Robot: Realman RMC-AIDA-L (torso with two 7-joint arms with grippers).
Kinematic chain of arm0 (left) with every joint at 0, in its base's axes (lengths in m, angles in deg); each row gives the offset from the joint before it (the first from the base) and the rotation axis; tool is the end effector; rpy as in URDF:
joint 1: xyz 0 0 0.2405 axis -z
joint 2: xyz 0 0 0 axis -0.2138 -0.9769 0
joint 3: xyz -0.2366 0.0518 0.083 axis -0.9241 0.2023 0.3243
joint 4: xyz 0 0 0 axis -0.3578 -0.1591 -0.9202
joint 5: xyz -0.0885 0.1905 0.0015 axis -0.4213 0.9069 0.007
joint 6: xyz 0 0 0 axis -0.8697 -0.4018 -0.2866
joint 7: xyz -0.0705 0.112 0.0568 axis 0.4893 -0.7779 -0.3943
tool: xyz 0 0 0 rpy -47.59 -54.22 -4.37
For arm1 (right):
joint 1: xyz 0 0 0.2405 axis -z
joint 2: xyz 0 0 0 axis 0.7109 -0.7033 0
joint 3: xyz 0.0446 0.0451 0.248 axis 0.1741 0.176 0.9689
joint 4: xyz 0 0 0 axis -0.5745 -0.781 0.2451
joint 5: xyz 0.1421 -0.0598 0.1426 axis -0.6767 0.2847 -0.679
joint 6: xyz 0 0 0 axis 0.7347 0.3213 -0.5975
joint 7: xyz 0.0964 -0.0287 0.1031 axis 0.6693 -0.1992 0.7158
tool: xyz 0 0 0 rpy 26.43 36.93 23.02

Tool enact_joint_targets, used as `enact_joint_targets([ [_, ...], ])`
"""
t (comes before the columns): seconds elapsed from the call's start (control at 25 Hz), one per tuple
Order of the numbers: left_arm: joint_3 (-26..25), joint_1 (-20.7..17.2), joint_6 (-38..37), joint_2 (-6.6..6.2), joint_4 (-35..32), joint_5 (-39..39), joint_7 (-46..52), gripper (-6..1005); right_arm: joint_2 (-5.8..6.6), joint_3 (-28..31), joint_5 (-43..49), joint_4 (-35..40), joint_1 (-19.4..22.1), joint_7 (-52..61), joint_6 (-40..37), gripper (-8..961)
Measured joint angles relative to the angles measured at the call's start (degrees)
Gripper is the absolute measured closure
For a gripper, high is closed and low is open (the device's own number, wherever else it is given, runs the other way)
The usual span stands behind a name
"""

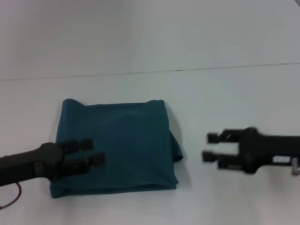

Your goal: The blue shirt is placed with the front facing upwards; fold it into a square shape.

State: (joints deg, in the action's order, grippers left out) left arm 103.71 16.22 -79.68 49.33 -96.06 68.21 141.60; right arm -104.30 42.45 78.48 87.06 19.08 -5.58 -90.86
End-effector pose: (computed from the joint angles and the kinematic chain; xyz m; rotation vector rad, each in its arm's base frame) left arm -0.2621 0.3015 0.0236 -2.6774 -1.0310 -0.9743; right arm 0.2674 0.3105 0.0211 -2.7446 0.6762 0.7498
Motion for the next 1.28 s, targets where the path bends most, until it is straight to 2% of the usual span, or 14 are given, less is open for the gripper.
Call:
enact_joint_targets([
  [0.04, 0.4, -0.1, -0.2, -0.09, -0.2, 0.1, -0.3, 90, -0.75, -1.8, 1.0, 0.0, -0.7, -0.4, -1.2, 324],
  [0.12, 1.1, -0.8, -0.5, -0.13, -0.6, 0.4, -1.6, 90, -0.95, -2.3, 1.0, -0.9, -1.2, -0.7, -1.8, 323],
  [0.4, 1.2, -4.0, 0.4, 0.97, -0.7, 1.0, -6.2, 91, -1.06, -5.6, 0.8, -11.9, -4.7, 0.6, -1.7, 321],
  [0.68, 0.9, -5.0, 0.9, 1.08, -0.9, 1.2, -6.5, 90, -1.15, -7.1, 0.8, -14.8, -6.5, 6.0, -0.1, 319],
  [0.92, 1.4, -4.8, 0.9, 1.06, -0.9, 3.8, -6.8, 91, -1.05, -12.2, 2.3, -14.0, -7.0, 6.3, 5.5, 113],
  [1.16, 1.4, -5.0, 0.5, 1.1, -0.9, 6.7, -6.7, 91, -1.21, -12.7, 0.8, -14.5, -7.1, 4.7, 7.6, 48],
  [1.28, 1.4, -5.0, 0.7, 1.11, -0.9, 7.3, -6.6, 91, -1.17, -12.7, -0.6, -14.3, -6.9, 4.7, 7.1, 52],
])
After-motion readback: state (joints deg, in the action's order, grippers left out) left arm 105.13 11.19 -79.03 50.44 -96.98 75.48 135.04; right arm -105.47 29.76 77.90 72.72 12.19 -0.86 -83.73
